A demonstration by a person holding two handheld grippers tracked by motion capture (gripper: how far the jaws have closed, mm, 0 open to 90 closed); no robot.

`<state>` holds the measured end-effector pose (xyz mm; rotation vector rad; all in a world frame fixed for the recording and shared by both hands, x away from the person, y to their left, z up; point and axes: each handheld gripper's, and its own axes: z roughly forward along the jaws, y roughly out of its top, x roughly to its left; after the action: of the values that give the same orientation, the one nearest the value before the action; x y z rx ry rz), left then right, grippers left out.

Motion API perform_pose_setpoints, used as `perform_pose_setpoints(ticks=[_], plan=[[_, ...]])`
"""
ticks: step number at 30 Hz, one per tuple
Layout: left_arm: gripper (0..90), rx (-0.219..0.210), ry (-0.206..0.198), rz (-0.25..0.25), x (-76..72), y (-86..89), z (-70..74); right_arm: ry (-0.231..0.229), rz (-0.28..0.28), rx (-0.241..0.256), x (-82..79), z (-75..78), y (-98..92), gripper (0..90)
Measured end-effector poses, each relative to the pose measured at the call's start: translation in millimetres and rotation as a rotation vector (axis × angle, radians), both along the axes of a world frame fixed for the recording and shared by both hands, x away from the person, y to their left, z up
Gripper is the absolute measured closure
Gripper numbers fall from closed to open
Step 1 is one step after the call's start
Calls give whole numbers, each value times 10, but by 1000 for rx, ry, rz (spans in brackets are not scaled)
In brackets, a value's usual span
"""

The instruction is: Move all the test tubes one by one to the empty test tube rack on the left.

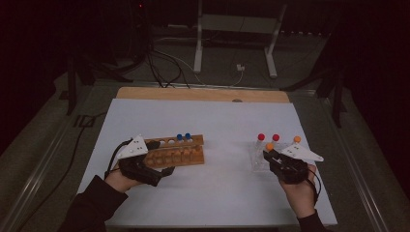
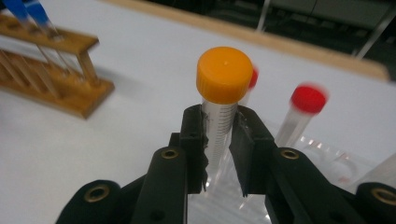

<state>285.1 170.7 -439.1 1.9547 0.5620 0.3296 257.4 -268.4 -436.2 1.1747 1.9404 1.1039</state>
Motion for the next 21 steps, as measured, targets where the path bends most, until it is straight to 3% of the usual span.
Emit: perform_pose_setpoints(ticks=[7,12,21], plan=[[20,-6,9,-19,-25,-41,22,-59,53,13,-170,192,93,753],[20,-3,11,-36,-44,-97,29,-45,112,26,-213,185,216,753],[20,0,16,-77,-53,-231,18,29,182,22,-188,34,393,753]])
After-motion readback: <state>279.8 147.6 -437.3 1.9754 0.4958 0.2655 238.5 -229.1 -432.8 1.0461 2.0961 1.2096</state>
